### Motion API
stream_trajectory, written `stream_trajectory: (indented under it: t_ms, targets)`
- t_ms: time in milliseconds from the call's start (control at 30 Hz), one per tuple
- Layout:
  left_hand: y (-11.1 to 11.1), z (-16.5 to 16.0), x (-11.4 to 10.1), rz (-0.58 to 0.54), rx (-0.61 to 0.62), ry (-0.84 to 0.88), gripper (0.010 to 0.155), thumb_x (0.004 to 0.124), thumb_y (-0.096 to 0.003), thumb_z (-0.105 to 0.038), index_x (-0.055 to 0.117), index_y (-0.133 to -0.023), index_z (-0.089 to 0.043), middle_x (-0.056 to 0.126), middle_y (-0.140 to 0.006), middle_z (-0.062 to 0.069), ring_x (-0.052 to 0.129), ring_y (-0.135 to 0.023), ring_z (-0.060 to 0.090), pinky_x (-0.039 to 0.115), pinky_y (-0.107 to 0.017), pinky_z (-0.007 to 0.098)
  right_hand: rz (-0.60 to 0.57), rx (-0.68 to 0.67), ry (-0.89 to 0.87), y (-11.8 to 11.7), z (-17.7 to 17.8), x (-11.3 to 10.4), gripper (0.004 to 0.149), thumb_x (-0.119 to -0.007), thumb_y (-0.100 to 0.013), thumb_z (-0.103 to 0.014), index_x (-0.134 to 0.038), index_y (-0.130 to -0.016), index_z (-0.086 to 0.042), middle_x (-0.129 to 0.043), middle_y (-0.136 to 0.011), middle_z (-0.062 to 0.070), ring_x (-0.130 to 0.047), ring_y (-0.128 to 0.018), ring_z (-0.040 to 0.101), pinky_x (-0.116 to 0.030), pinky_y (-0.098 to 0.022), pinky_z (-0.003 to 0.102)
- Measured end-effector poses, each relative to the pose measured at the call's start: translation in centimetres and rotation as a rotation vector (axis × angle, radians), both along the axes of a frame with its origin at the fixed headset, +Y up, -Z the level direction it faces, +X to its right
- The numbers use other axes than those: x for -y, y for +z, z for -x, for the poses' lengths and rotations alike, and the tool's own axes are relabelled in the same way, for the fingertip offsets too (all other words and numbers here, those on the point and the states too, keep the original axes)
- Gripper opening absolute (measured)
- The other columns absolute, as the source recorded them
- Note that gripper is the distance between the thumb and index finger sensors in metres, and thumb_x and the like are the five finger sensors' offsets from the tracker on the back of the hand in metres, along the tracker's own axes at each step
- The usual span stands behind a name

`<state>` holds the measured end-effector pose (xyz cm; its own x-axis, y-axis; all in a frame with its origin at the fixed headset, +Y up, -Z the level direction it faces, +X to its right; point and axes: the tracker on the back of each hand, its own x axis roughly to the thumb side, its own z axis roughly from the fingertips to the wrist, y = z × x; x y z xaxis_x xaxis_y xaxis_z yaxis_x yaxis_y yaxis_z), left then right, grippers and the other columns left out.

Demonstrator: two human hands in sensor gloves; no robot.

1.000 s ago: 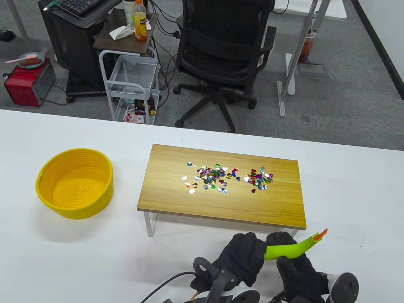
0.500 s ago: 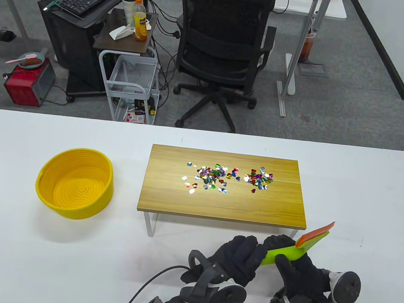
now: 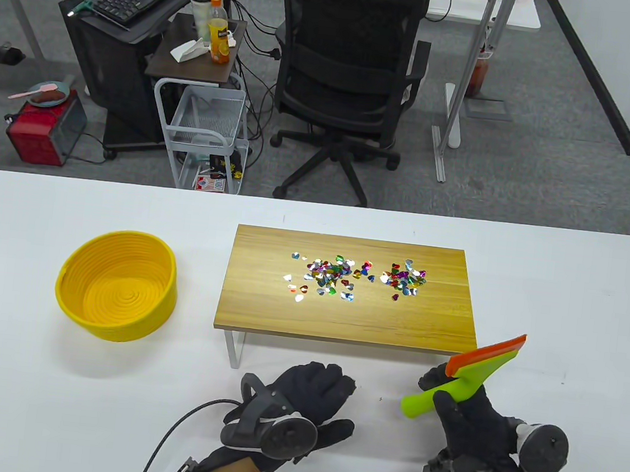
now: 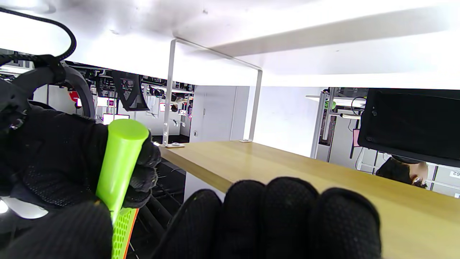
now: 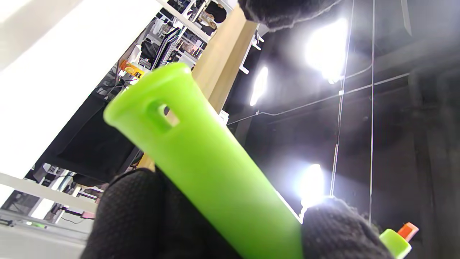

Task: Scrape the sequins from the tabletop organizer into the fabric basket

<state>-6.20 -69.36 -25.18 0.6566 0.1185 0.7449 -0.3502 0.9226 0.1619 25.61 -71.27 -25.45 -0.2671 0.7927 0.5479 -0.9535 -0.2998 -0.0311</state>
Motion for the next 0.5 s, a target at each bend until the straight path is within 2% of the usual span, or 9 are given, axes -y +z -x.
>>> stream_trajectory:
  t_ms: [300,500]
  targets:
    - [-0.7,3.1,2.4,0.017,-0.045,0.028,0.074,0.070,-0.0407,-0.070,0.077,-0.091,-0.016,0.086,-0.091,0.016,0.092,-0.069,0.040,0.085,-0.047,0.056,-0.022,-0.007,0.144,0.0,1.2,0.4,0.064,-0.075,-0.058,-0.044,-0.048,-0.102,-0.004,-0.076,-0.091,0.017,-0.090,-0.075,0.044,-0.078,-0.057,0.061]
    - [-1.0,3.8,2.5,0.027,-0.058,0.050,0.074,0.070,-0.0406,-0.070,0.076,-0.091,-0.016,0.086,-0.091,0.016,0.091,-0.069,0.040,0.085,-0.047,0.056,-0.037,-0.002,0.202,0.0,1.7,0.5,0.065,-0.073,-0.059,-0.043,-0.044,-0.103,-0.006,-0.073,-0.091,0.015,-0.088,-0.072,0.042,-0.081,-0.052,0.060]
